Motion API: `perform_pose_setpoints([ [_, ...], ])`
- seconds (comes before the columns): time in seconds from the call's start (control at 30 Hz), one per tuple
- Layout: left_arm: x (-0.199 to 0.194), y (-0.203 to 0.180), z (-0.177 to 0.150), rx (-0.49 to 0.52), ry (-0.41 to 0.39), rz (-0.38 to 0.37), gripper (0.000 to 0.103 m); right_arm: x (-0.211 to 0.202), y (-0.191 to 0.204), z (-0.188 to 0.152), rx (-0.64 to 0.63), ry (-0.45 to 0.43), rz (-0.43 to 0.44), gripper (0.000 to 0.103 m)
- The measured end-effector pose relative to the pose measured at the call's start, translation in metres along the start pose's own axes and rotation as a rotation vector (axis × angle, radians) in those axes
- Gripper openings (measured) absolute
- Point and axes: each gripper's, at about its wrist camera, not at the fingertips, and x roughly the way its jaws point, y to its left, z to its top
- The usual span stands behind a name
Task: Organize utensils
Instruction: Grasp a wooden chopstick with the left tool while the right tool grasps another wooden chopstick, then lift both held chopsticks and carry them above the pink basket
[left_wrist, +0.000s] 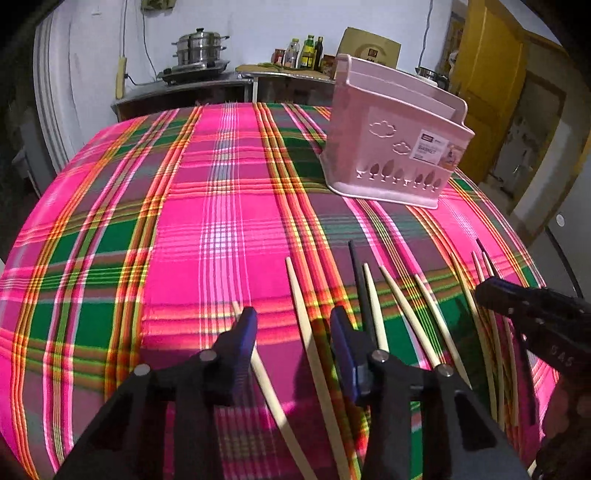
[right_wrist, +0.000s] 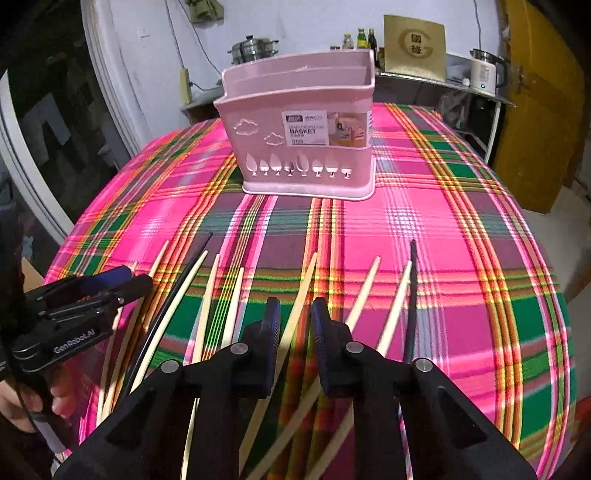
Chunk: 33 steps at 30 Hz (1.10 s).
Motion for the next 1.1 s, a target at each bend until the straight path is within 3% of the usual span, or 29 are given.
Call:
perform_pose_setpoints([
  [0.27, 0.013, -0.007, 0.015, 0.026, 0.069, 0.031, 0.042, 0.020, -0.003, 0.014, 0.002, 0.056, -0.039, 0.018],
  [0.33, 0.016, -0.008, 0.019, 0.035, 0.082, 0.052, 0.036, 0.024, -0.003, 0.015, 0.002, 0.069, -0.043, 0.018],
  [0.5, 0.022, -0.016, 0.023, 0.083, 0.097, 0.101, 0.034, 0.030, 0.002, 0.020, -0.019, 0.079, -0.073, 0.018],
  [0.57, 0.023, -0.018, 0.023, 0.088, 0.100, 0.099, 0.030, 0.031, 0.003, 0.021, -0.022, 0.086, -0.082, 0.016],
  [0.63, 0.023, -0.019, 0.024, 0.095, 0.105, 0.090, 0.018, 0.031, 0.004, 0.022, -0.026, 0.093, -0.089, 0.010],
  [0.73, 0.024, -0.023, 0.025, 0.105, 0.112, 0.082, 0.008, 0.033, 0.002, 0.025, -0.017, 0.097, -0.076, 0.008],
  [1.1, 0.004, -0.023, 0.031, 0.093, 0.081, 0.014, 0.006, 0.003, -0.002, 0.039, 0.026, 0.025, 0.038, 0.006],
])
